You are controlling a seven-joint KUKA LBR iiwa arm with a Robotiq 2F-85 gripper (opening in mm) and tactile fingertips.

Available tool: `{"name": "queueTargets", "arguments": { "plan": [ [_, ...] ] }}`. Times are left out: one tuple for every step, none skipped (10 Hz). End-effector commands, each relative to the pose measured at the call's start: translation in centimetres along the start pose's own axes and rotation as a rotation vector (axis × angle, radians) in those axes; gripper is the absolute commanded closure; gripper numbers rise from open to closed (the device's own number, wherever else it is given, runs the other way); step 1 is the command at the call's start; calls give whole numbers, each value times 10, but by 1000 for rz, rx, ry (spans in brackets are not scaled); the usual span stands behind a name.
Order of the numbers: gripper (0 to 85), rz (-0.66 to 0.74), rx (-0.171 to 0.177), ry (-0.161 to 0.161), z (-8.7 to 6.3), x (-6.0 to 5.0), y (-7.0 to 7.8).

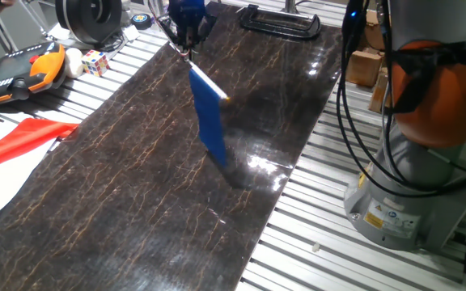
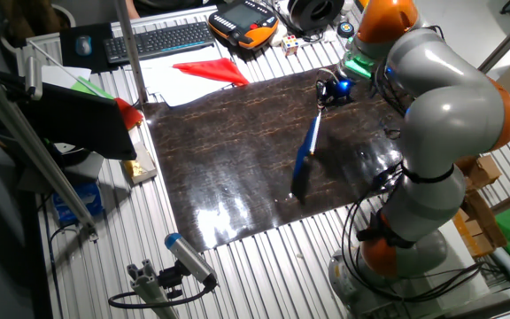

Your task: Wave the flag

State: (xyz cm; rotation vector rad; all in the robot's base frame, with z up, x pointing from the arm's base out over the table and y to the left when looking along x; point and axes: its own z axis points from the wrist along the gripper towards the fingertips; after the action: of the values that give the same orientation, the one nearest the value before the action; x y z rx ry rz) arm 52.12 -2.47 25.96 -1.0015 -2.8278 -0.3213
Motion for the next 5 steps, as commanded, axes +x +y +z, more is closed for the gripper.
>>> {"name": "queueTargets", "arguments": {
  "plan": [
    [773,-34,62,4,-2,-3,-1],
    [770,-175,131,21,-5,-6,-1],
    [770,-279,200,38,-8,-12,-2],
    [770,-333,226,57,-10,-16,-3],
    [770,-414,282,65,-13,-19,-4]
  ]
}}
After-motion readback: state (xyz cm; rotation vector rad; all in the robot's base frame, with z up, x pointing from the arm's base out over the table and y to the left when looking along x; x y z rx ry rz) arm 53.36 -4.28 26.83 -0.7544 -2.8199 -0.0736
